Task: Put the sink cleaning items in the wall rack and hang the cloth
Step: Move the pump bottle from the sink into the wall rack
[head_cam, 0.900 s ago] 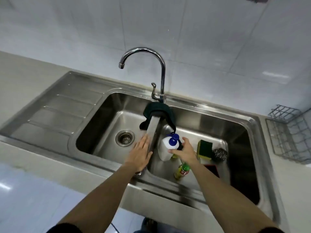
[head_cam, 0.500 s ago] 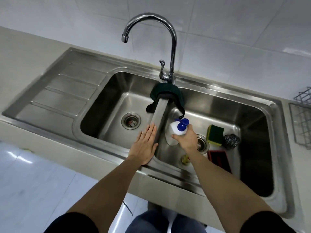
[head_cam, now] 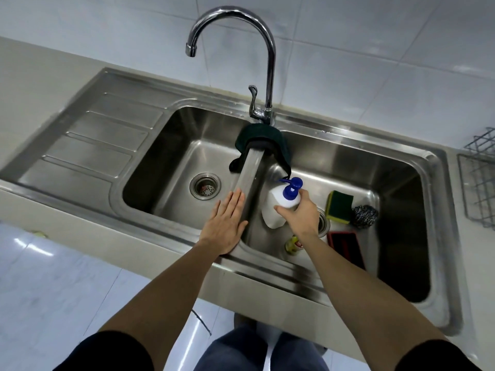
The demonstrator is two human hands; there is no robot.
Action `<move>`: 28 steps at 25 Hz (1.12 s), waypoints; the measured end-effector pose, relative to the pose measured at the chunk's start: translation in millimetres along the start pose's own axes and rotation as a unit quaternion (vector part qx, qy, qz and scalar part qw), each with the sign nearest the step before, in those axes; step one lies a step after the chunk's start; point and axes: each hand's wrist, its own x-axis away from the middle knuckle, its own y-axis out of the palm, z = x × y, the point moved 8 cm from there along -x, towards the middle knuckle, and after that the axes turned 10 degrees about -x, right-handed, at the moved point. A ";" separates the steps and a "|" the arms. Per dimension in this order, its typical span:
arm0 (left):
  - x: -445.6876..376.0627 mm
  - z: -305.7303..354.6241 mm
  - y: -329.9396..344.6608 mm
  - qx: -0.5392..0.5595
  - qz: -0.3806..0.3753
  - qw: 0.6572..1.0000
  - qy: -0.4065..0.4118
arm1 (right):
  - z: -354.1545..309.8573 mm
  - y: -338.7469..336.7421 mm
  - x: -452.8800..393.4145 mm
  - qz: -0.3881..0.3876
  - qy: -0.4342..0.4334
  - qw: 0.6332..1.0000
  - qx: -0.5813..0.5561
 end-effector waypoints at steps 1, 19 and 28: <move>0.4 0.2 -1.8 -0.008 0.002 1.000 0.001 | -3.8 -7.8 1.2 0.005 -0.008 1.000 -0.004; -93.5 265.0 -250.7 0.092 0.191 0.965 0.156 | -193.6 -428.5 4.8 0.277 -0.267 0.923 -0.014; -116.5 450.3 -333.8 0.173 0.181 0.940 0.233 | -206.0 -567.3 -19.9 0.343 -0.306 0.887 0.051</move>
